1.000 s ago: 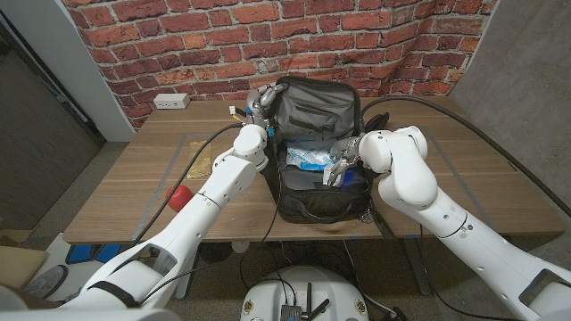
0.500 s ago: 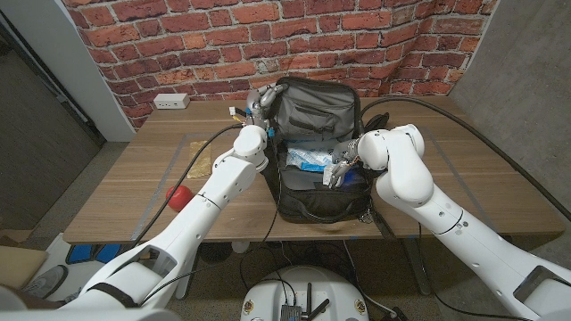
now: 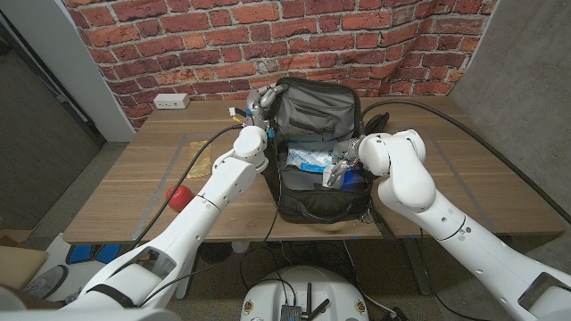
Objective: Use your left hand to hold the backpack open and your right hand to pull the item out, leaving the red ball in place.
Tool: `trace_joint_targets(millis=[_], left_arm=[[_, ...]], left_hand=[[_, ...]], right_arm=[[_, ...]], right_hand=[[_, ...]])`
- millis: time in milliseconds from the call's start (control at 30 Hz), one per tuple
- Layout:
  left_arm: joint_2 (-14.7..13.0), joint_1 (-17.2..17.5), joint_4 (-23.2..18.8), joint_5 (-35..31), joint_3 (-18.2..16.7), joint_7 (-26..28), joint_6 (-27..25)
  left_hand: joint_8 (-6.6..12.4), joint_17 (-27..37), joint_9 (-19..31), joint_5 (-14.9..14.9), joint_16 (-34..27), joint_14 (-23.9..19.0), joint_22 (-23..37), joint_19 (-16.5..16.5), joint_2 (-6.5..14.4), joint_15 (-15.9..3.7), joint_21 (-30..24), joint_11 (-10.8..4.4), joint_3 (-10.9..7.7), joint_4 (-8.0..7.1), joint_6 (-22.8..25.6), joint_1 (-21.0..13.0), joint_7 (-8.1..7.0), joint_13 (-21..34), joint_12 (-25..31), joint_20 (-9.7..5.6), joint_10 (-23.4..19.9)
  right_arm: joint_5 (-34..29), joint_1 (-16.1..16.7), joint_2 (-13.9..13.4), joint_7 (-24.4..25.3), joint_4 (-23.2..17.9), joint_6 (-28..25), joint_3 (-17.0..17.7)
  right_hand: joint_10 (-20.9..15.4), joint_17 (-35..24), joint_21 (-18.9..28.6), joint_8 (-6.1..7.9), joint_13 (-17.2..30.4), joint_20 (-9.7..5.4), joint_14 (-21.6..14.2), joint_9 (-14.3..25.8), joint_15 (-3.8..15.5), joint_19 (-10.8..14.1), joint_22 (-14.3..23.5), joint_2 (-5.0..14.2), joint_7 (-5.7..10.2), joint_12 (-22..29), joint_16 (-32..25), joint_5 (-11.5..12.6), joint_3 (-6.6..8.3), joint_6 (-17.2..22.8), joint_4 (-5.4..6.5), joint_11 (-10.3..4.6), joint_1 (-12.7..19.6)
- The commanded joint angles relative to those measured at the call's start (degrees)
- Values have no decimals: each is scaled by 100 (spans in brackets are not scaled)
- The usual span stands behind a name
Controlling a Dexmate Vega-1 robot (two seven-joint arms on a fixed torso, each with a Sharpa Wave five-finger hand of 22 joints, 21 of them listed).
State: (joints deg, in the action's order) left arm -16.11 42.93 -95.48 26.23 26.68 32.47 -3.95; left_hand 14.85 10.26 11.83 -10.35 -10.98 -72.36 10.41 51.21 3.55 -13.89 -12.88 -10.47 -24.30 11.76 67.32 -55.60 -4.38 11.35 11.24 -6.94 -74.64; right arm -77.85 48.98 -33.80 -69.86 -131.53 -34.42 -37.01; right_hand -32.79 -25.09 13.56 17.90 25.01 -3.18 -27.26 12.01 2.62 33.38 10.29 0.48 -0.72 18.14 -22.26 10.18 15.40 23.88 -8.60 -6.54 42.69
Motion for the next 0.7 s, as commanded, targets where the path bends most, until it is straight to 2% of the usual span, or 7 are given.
trace_joint_targets(millis=[33,167,433,567,700], left_arm=[[-15,19,-47,-13,8,-15,9],[-19,22,-62,-19,7,-4,-3],[-25,26,-74,-17,3,-16,-4],[-26,28,-81,-21,3,-4,-17],[-25,31,-69,-20,2,-24,17]], left_hand=[[36,22,16,-31,-7,-35,17,43,51,17,20,-36,-215,-191,63,-2,10,20,31,-465,-39],[37,21,16,-31,-6,-32,17,44,46,16,20,-28,-214,-188,63,-2,12,21,33,-465,-42],[37,23,16,-31,-8,-35,17,43,47,17,21,-34,-216,-188,60,-2,7,19,27,-465,-34],[39,23,17,-31,-8,-35,17,42,45,16,22,-31,-216,-187,64,-2,15,18,29,-465,-37],[37,22,17,-31,-6,-31,17,42,45,17,22,-24,-218,-187,58,-2,13,17,25,-464,-29]], right_arm=[[-60,212,-51,471,-56,63,48],[-111,288,-61,574,-43,79,49],[-206,439,-70,867,-38,137,43],[-247,528,-86,1049,-50,173,63],[-254,634,-97,1332,-78,199,107]], right_hand=[[-282,-85,74,127,89,-189,-235,27,718,190,34,1,80,114,-150,22,17,290,-61,-87,145],[-538,-157,124,220,156,-245,-430,32,836,327,44,12,147,227,-279,22,16,501,-74,-171,231],[-805,-238,194,318,231,-327,-678,33,894,497,58,73,226,352,-420,23,44,734,-72,-238,340],[-985,-250,243,393,278,-369,-836,31,935,604,67,149,277,432,-459,23,100,916,-73,-290,419],[-1263,-255,321,493,334,-461,-1146,23,962,770,76,255,350,549,-526,26,202,1160,-91,-327,556]])
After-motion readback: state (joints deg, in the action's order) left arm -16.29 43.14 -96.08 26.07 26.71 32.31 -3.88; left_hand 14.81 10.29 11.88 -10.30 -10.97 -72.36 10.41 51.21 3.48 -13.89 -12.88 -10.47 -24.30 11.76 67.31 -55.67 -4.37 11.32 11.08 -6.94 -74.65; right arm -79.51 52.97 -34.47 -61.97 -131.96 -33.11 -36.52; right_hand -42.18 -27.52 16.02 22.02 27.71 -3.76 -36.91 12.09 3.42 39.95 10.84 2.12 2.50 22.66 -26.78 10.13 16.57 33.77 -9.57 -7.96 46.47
